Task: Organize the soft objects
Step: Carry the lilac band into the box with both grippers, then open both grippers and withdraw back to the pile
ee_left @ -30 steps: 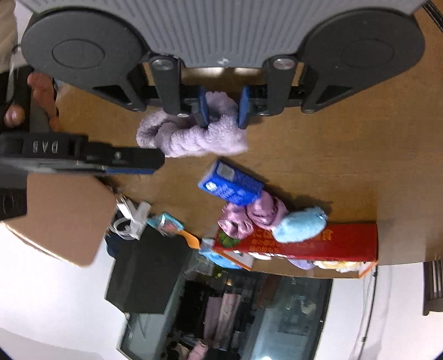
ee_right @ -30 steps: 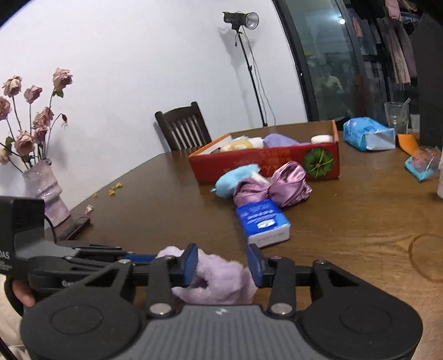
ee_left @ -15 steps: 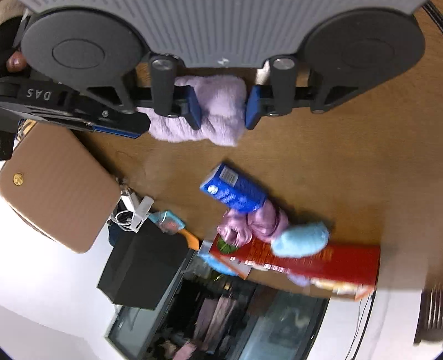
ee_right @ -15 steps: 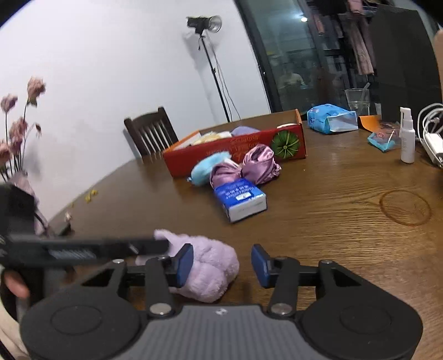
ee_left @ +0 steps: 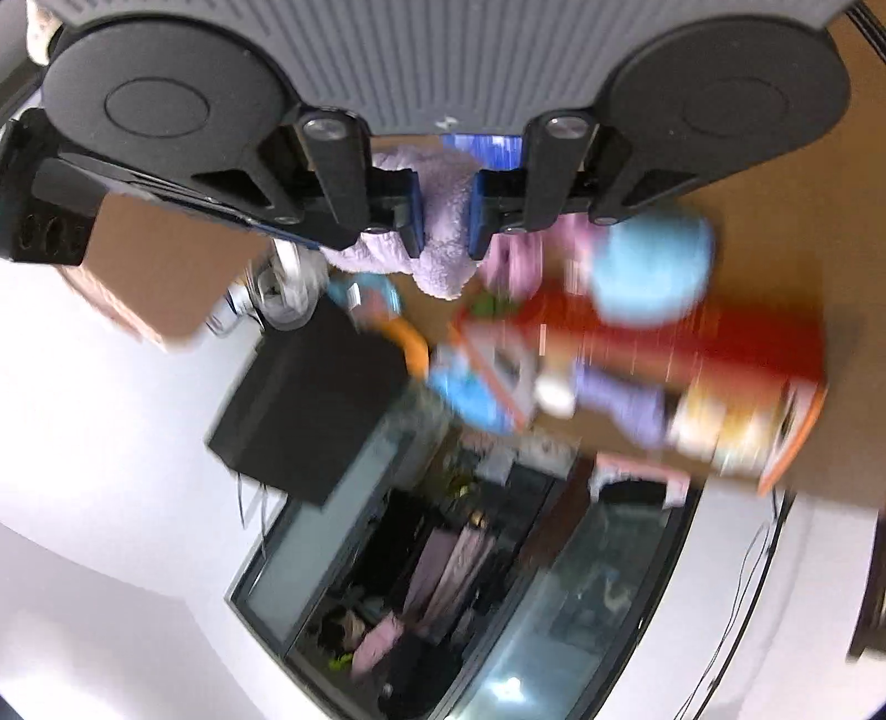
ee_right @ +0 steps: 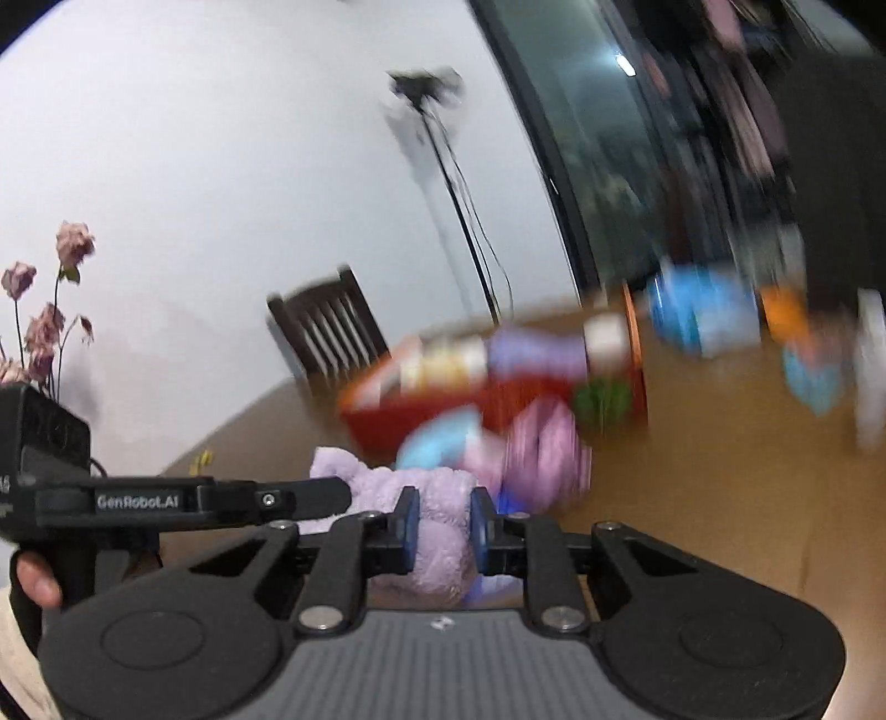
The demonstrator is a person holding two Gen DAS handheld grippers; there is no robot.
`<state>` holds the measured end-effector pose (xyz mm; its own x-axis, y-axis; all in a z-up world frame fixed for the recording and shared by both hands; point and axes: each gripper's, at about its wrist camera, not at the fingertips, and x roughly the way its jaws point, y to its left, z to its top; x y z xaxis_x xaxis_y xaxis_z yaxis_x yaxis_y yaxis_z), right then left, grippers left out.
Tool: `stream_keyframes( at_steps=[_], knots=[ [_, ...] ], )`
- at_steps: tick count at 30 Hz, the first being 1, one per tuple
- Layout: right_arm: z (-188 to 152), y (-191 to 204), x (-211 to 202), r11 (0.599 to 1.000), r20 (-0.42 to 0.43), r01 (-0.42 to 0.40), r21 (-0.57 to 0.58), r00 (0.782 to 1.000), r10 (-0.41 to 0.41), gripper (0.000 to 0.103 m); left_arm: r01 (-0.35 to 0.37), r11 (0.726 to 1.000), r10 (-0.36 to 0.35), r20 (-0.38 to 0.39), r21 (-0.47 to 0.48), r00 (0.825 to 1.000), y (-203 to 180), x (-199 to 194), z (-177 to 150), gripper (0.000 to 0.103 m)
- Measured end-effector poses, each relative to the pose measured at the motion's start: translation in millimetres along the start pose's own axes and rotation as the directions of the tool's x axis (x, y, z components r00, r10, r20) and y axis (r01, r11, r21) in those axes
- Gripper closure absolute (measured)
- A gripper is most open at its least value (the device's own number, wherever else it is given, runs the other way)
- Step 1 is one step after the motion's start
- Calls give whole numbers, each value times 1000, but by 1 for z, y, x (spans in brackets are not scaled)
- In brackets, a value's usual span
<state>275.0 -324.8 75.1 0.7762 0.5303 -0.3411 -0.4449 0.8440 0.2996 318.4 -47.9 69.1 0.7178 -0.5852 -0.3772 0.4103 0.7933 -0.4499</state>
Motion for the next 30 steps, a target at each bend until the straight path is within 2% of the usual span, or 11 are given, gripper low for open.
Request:
stream_keyframes(
  at_steps=[2,4,7,10,12,16,18,20,22,27,30],
  knots=[
    [45,-18,38,998,-6,15,-55,1000,-15,84,-36,999,36,13,17,999,9,37,38,87],
    [77,-41,83,998,-54,26,-51,998,-29,84,-75,997,75,-15,15,997,22,79,66,87],
    [98,-75,150,997,-165,61,-47,984,-68,84,-136,990,132,-103,-37,986,51,142,84,87],
    [96,-96,196,993,-271,102,-60,956,-115,84,-179,983,168,-193,-45,967,69,185,78,87],
    [88,-97,212,984,-313,135,-117,935,-166,84,-188,982,173,-244,-36,954,75,202,69,86],
    [76,-88,219,960,-319,187,-206,915,-247,74,-188,981,168,-301,-39,939,82,218,55,79],
    [76,-87,214,950,-298,214,-229,913,-278,71,-188,982,168,-310,-34,936,83,223,51,74],
    [80,-91,212,948,-284,221,-227,917,-282,70,-192,981,173,-306,-34,936,82,222,55,62],
    [87,-91,204,953,-270,216,-211,924,-269,65,-174,984,155,-287,-42,945,82,210,62,56],
    [110,-78,175,954,-227,203,-219,941,-252,56,-181,982,188,-156,57,970,60,150,90,41],
    [121,-65,149,961,-200,187,-204,953,-228,50,-229,967,238,-79,115,968,46,109,100,36]
  ],
)
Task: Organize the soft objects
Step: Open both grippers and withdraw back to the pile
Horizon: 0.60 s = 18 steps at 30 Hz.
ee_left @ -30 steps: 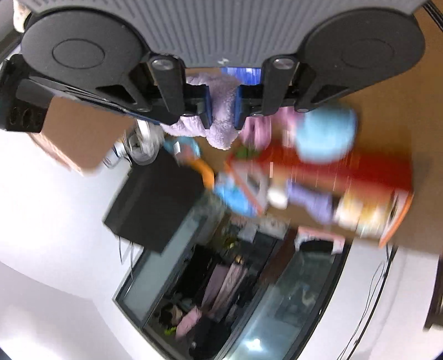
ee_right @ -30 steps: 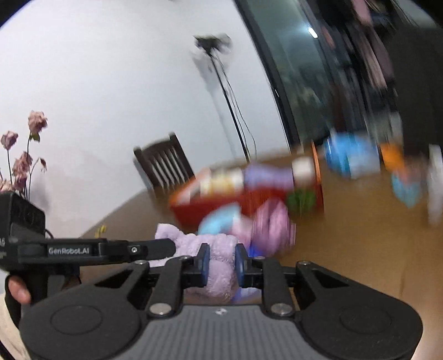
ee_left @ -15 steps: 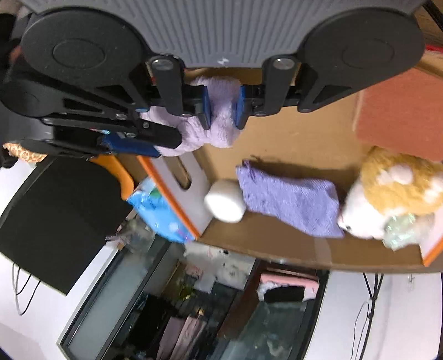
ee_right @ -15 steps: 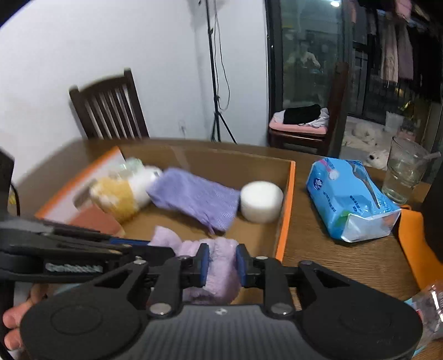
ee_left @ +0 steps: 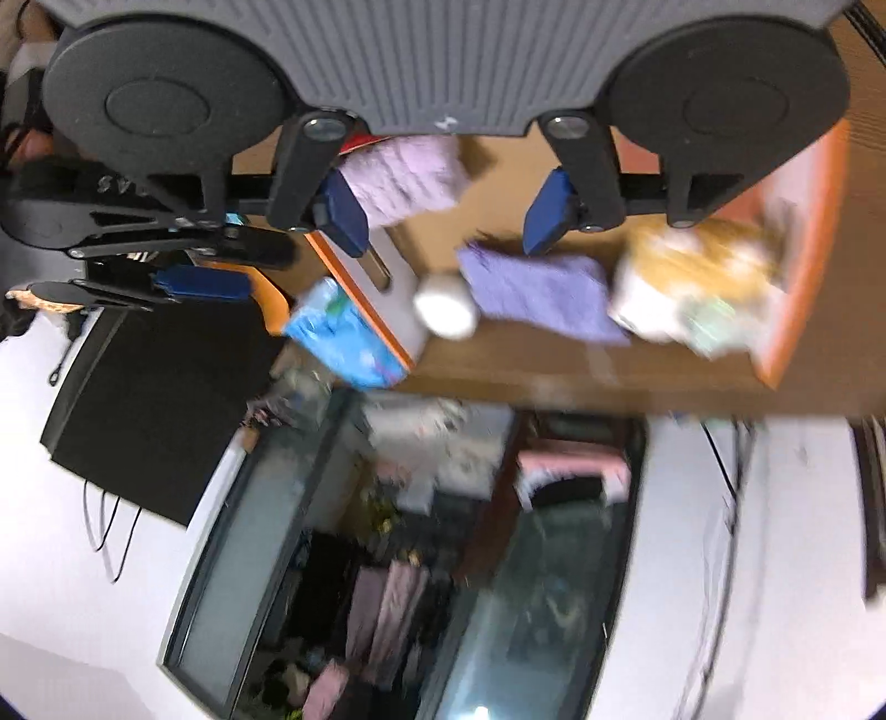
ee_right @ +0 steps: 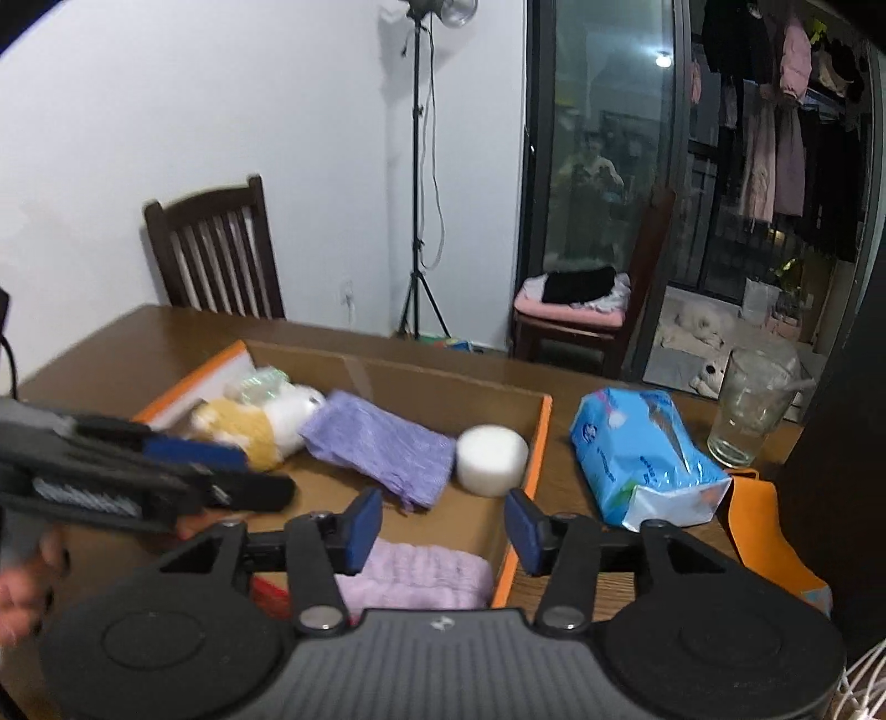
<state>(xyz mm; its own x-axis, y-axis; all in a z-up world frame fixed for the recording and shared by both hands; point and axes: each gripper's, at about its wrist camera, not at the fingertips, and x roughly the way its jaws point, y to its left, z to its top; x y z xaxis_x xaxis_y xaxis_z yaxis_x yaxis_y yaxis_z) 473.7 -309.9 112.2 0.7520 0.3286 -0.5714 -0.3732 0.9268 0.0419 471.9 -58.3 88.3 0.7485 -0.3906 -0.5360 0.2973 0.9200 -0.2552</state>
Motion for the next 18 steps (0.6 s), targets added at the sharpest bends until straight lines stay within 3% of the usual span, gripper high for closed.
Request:
stream_keyframes(
  at_steps=[3,5,8,10,12,18],
  knots=[
    [-5,10,-29,1000,42,2,-3,999,-1,46,-117,991,110,97,72,989,-6,-47,-7,24],
    [-14,18,-50,1000,103,-18,-3,995,18,43,-202,972,180,169,123,969,-12,-75,-22,19],
    [-38,30,-84,1000,231,-8,19,973,4,19,-300,942,249,283,151,926,-21,-114,-53,13],
    [-57,40,-102,1000,296,7,23,955,-13,15,-318,939,260,332,134,907,-26,-137,-76,8],
    [-76,48,-117,1000,323,0,18,946,-6,15,-316,942,257,356,115,898,-28,-159,-99,7],
    [-139,74,-152,997,326,-36,61,945,15,15,-312,947,265,364,76,893,-39,-204,-162,4]
  ],
)
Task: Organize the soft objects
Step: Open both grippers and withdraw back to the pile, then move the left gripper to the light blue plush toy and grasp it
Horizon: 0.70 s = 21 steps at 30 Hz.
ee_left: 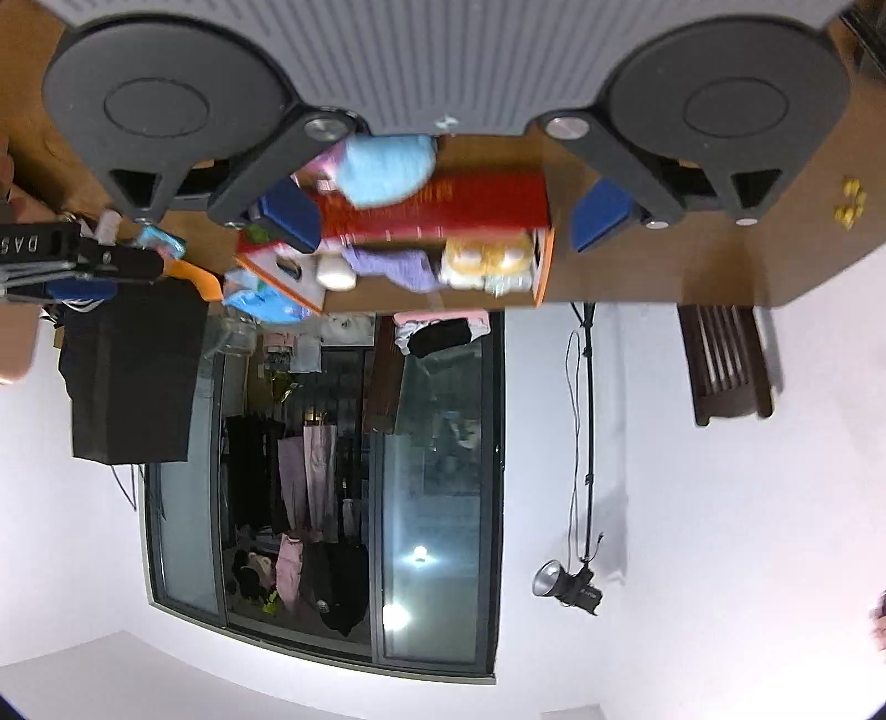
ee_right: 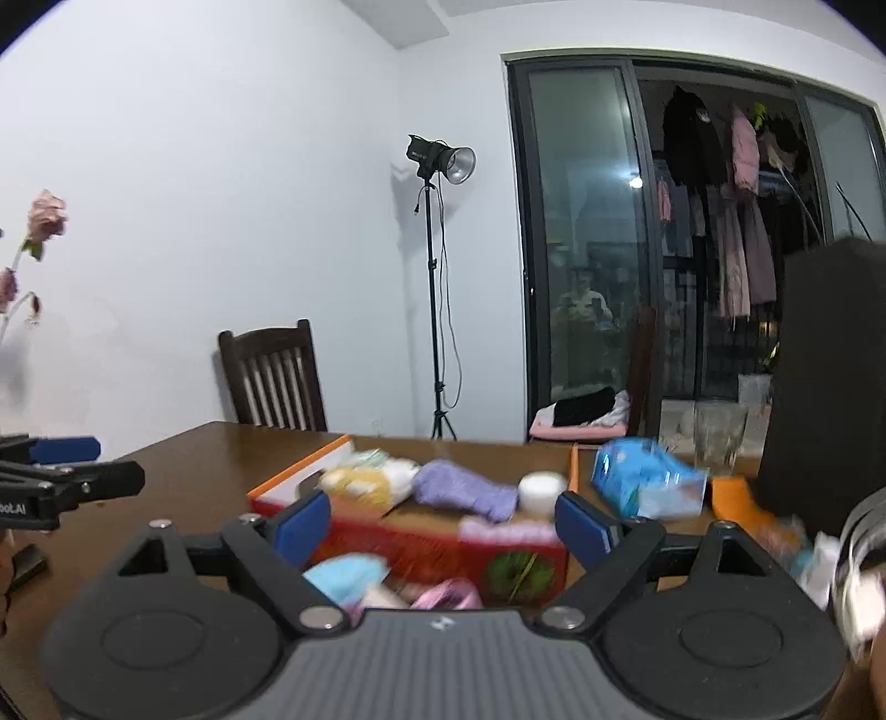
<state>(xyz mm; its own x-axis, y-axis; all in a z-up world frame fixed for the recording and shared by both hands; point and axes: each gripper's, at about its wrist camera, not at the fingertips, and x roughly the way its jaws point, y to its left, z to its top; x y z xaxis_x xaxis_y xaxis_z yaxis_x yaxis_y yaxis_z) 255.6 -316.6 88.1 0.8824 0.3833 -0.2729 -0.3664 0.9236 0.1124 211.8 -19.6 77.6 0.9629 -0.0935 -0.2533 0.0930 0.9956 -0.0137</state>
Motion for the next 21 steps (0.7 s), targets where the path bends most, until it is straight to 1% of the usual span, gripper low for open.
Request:
stream_keyframes(
  at_steps=[2,4,5,7,9,11,14,16,18,21],
  knots=[
    [-20,7,-14,1000,-23,16,10,1000,-16,15,5,1000,-5,-8,-16,1000,0,-22,-21,2],
    [-45,15,-33,999,-54,33,27,998,-32,15,11,1000,-12,-47,-7,999,-2,-35,-41,2],
    [-55,17,-41,999,-65,28,36,998,-26,16,9,1000,-10,-68,-7,998,-3,-38,-49,2],
    [-73,20,-49,998,-90,10,63,996,-5,16,17,1000,-17,-101,-8,995,-4,-40,-56,2],
    [-81,23,-50,998,-123,7,70,992,1,17,21,1000,-21,-110,-6,994,-6,-37,-57,2],
    [-84,28,-49,999,-129,14,47,992,-8,17,22,1000,-23,-106,-8,994,-10,-34,-55,2],
    [-82,33,-48,999,-118,23,33,993,-19,18,45,999,-45,-112,-4,993,-15,-22,-52,2],
    [-81,31,-44,999,-110,18,44,994,-13,22,49,999,-50,-126,-7,991,-15,-12,-54,2],
    [-80,26,-36,998,-114,20,62,993,-13,24,48,998,-52,-153,-29,987,-13,4,-55,3],
    [-76,14,-14,996,-151,15,84,989,-2,31,50,995,-66,-192,-86,979,-9,31,-53,3]
  ],
)
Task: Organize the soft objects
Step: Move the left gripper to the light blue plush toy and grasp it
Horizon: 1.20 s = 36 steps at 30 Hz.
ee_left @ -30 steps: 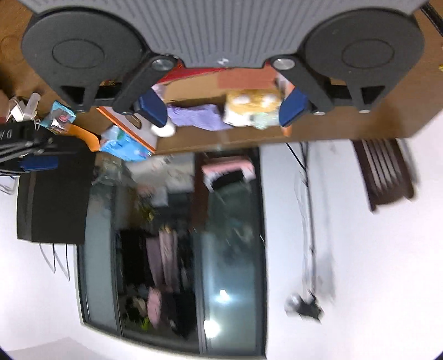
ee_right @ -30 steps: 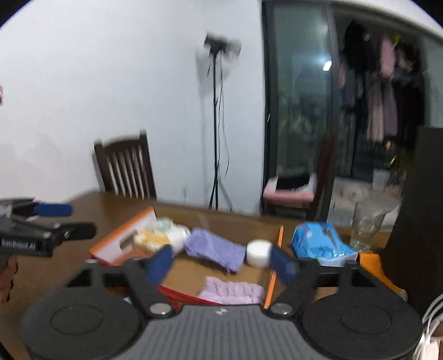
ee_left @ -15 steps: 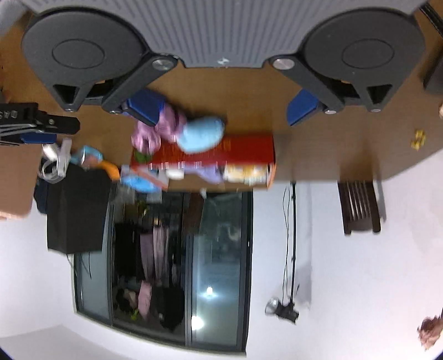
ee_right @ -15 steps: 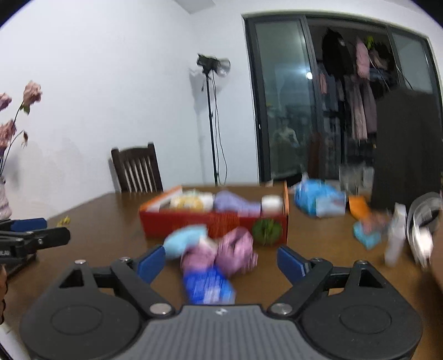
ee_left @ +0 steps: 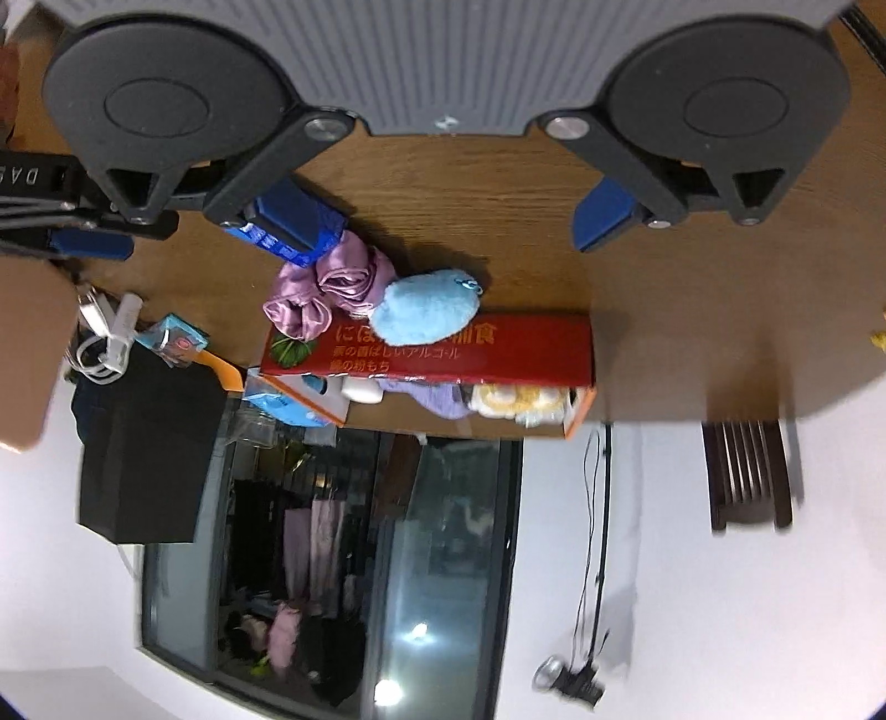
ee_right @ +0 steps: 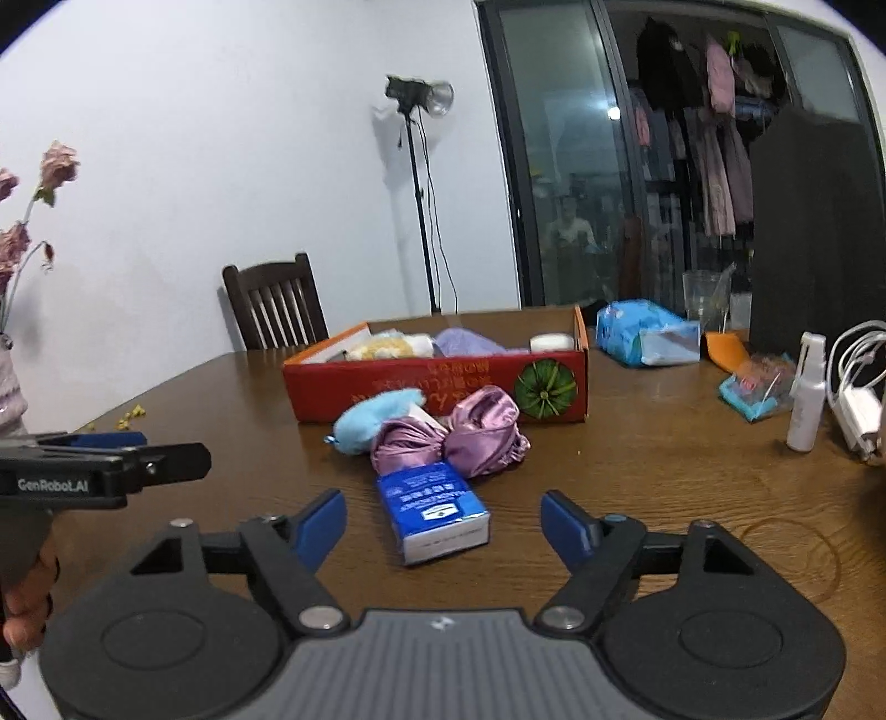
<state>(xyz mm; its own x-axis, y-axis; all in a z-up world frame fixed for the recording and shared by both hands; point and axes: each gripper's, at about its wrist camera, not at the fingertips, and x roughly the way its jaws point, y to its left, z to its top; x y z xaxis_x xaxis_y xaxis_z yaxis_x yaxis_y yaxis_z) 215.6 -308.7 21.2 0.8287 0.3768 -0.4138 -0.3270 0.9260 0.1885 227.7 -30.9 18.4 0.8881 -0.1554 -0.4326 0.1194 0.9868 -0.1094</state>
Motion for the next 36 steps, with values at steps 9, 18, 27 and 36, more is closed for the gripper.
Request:
stream_keyframes(
  at_steps=[9,18,27,36],
  knots=[
    [60,-19,88,996,-37,-85,-21,996,84,53,47,999,-48,-80,-20,996,5,112,43,14],
    [87,-3,199,991,-215,-83,-103,975,59,60,106,994,-107,-127,-19,986,21,140,42,67],
    [71,-2,213,985,-241,7,-172,969,-49,61,29,1000,-30,-72,-9,997,33,131,37,18],
    [74,4,196,979,-201,-183,-94,966,161,59,26,999,-32,-136,-44,990,35,147,32,32]
  ],
)
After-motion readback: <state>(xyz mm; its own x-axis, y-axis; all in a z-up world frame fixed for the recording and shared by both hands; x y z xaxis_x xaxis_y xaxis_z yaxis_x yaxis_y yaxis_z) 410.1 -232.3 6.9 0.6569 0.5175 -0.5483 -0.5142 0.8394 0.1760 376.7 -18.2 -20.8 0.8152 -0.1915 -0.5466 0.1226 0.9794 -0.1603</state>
